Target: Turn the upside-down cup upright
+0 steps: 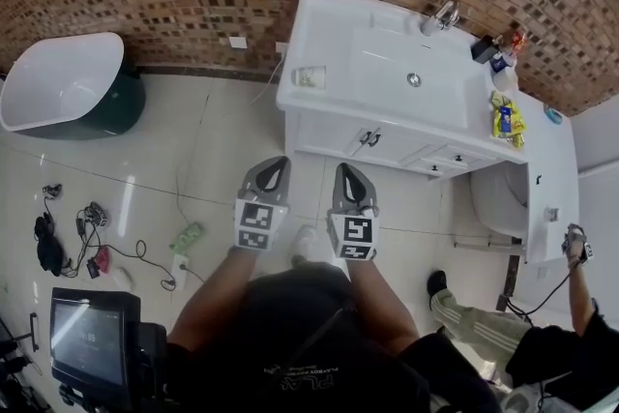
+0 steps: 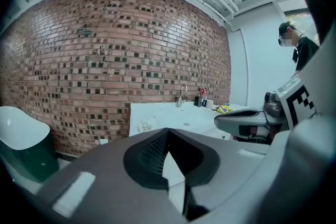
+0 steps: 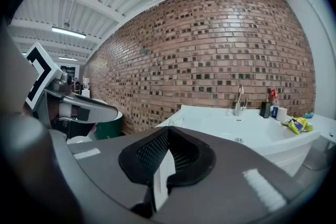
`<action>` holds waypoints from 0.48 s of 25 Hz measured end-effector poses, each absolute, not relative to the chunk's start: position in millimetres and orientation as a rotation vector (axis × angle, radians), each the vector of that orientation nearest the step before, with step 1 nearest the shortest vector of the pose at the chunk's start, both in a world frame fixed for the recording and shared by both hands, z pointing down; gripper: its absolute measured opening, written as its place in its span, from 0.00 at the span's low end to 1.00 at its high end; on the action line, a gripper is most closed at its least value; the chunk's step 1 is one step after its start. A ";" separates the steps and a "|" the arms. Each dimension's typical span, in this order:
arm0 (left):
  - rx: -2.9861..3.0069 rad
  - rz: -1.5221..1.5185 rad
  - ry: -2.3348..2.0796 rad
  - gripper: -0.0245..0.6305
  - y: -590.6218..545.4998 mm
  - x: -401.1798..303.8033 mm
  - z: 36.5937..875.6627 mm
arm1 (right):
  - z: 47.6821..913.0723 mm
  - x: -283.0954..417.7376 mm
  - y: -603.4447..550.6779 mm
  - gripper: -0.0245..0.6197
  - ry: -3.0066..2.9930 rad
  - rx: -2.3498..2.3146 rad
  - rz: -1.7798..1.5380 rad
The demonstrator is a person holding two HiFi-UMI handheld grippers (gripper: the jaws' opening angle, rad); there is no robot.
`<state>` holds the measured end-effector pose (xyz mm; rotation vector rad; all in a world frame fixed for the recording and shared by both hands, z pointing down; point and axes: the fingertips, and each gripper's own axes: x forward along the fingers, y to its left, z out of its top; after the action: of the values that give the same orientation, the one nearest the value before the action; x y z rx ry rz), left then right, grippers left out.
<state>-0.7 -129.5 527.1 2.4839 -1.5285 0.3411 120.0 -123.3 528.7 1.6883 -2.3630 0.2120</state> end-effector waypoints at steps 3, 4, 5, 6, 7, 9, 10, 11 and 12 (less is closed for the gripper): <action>2.479 0.346 -1.544 0.04 -148.2 7.3 524.7 | 534.1 122.0 -138.7 0.06 -2.379 1.656 0.230; 2.478 0.348 -1.549 0.04 -154.0 10.5 523.7 | 535.3 124.1 -143.9 0.06 -2.382 1.649 0.235; 2.477 0.348 -1.554 0.04 -159.7 14.0 523.0 | 535.3 126.8 -149.4 0.06 -2.386 1.646 0.239; 2.474 0.348 -1.557 0.04 -165.0 17.1 523.2 | 534.8 129.1 -154.7 0.06 -2.389 1.645 0.242; 2.468 0.350 -1.561 0.04 -169.7 19.2 524.1 | 534.9 130.4 -159.5 0.06 -2.394 1.641 0.245; 2.453 0.362 -1.569 0.04 -178.5 21.0 526.8 | 536.6 129.8 -168.3 0.06 -2.406 1.627 0.252; 2.445 0.367 -1.574 0.04 -183.3 21.6 527.2 | 537.6 129.4 -172.3 0.06 -2.411 1.619 0.258; 2.438 0.366 -1.580 0.04 -188.3 22.6 526.5 | 538.5 129.8 -175.9 0.06 -2.415 1.611 0.265; 2.435 0.363 -1.588 0.04 -193.4 23.7 524.9 | 539.6 131.0 -179.3 0.06 -2.417 1.605 0.271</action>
<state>23.7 -193.4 524.9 2.4350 -1.5875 0.3630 131.0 -179.3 539.6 1.6046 -2.4172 0.2709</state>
